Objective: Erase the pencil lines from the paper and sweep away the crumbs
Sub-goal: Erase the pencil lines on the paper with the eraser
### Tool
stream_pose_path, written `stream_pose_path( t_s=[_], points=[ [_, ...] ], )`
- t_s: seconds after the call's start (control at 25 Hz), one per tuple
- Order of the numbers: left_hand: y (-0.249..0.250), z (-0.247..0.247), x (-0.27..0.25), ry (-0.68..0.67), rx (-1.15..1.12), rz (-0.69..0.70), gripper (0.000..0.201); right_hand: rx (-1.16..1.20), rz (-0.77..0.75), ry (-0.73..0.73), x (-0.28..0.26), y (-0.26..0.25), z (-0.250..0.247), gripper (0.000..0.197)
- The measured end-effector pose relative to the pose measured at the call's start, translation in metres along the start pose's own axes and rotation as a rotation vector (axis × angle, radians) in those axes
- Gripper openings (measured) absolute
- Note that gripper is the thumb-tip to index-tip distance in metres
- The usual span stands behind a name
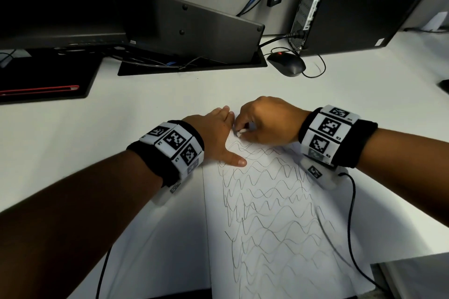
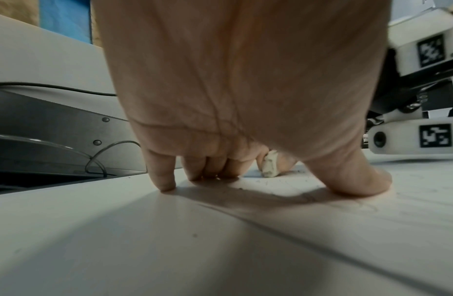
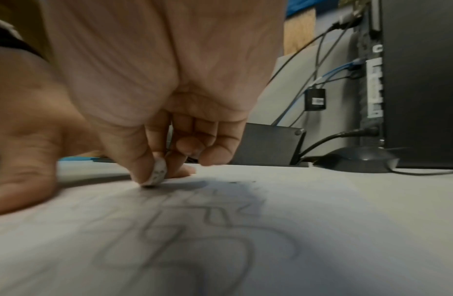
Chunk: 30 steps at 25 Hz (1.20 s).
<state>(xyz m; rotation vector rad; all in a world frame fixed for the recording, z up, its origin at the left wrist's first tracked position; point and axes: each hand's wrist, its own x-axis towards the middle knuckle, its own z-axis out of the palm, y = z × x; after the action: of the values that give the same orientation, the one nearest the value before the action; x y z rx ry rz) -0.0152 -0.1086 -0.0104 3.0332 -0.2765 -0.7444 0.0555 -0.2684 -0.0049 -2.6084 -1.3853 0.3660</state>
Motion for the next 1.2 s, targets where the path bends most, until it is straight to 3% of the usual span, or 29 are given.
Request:
stream_pose_path(
  t_s=[0.12, 0.32, 0.48, 0.6, 0.76, 0.92, 1.04, 1.2],
  points=[
    [0.0021, -0.0008, -0.0011, -0.013, 0.047, -0.011, 0.119, -0.034, 0.083, 0.057, 0.0008, 0.0099, -0.0077, 0.017],
    [-0.0014, 0.0005, -0.0001, -0.024, 0.037, -0.012, 0.121, 0.007, 0.017, -0.027, -0.0027, 0.0044, -0.0051, 0.016],
    [0.001, -0.001, -0.0004, -0.036, 0.05, -0.007, 0.12, -0.076, 0.054, 0.062, -0.0014, 0.0118, -0.0076, 0.018],
    [-0.0005, -0.0005, 0.0001, -0.03, 0.037, -0.011, 0.121, -0.042, -0.006, -0.021, -0.0036, 0.0041, -0.0029, 0.019],
    [0.0001, -0.0002, 0.0013, -0.041, 0.044, -0.007, 0.121, -0.08, 0.061, 0.067, -0.004, 0.0112, -0.0072, 0.019],
    [-0.0013, 0.0008, 0.001, -0.025, 0.037, -0.011, 0.122, -0.033, 0.002, -0.011, -0.0063, 0.0061, -0.0043, 0.019],
    [-0.0008, 0.0008, 0.0009, -0.024, 0.035, -0.008, 0.121, -0.078, 0.064, 0.071, -0.0054, 0.0123, -0.0086, 0.019],
    [-0.0032, 0.0022, 0.0017, -0.027, 0.028, -0.011, 0.123, -0.006, 0.015, -0.029, -0.0081, 0.0062, -0.0061, 0.018]
  ],
)
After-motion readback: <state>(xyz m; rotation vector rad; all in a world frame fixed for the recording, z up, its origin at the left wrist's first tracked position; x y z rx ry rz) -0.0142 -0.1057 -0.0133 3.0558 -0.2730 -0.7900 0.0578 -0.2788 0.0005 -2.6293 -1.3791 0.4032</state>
